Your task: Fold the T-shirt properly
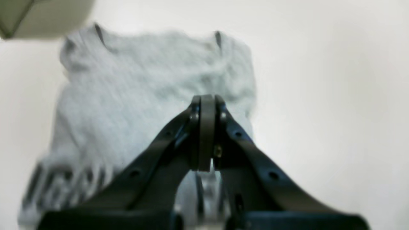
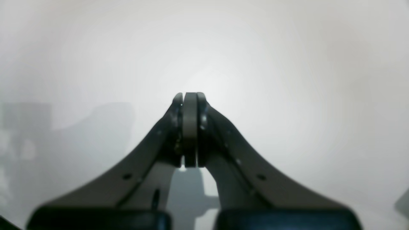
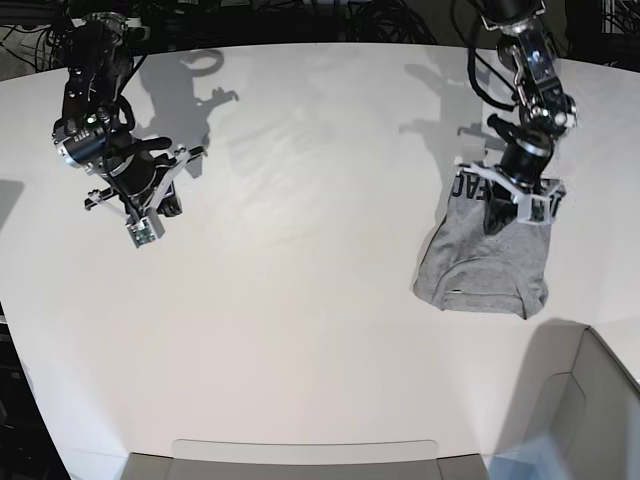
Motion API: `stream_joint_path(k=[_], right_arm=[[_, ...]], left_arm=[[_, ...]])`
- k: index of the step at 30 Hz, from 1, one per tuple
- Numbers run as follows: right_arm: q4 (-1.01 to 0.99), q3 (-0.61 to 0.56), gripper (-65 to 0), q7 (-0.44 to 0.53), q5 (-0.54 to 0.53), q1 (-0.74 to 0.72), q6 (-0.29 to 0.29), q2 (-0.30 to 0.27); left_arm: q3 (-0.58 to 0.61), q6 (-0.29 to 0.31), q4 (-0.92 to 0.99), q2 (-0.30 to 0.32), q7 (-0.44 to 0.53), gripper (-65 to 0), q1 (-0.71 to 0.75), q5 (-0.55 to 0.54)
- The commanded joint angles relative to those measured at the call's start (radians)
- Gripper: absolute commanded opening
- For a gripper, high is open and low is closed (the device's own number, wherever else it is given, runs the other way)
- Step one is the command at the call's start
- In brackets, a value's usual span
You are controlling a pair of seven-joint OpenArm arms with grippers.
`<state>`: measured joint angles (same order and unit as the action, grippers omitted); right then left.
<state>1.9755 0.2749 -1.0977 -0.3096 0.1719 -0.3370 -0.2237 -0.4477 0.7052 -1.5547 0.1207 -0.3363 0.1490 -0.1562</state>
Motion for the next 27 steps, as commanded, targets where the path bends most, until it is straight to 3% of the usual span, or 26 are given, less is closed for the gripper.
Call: stream_joint_path(k=[1, 7, 14, 20, 27], right_arm=[[0.034, 0.005, -65.0, 0.02, -0.006, 0.005, 0.0, -0.001], [0.089, 0.005, -65.0, 0.02, -0.006, 0.085, 0.0, 0.053], [0.091, 0.007, -65.0, 0.02, -0.007, 0.193, 0.0, 0.065], [0.095, 0.013, -65.0, 0.032, -0.007, 0.303, 0.0, 0.137], [0.095, 0.013, -65.0, 0.345, -0.007, 0.521, 0.002, 0.201]], left_arm=[[-0.029, -0.007, -0.031, 0.0, 0.032, -65.0, 0.002, -0.018], [-0.095, -0.007, -0.077, -0.019, 0.03, -65.0, 0.102, -0.019], [-0.11, -0.007, -0.226, -0.074, 0.03, -65.0, 0.263, -0.019], [-0.11, -0.007, -0.286, -0.097, 0.03, -65.0, 0.378, -0.019], [-0.11, -0.007, -0.295, -0.097, 0.032, -65.0, 0.47, -0.019]])
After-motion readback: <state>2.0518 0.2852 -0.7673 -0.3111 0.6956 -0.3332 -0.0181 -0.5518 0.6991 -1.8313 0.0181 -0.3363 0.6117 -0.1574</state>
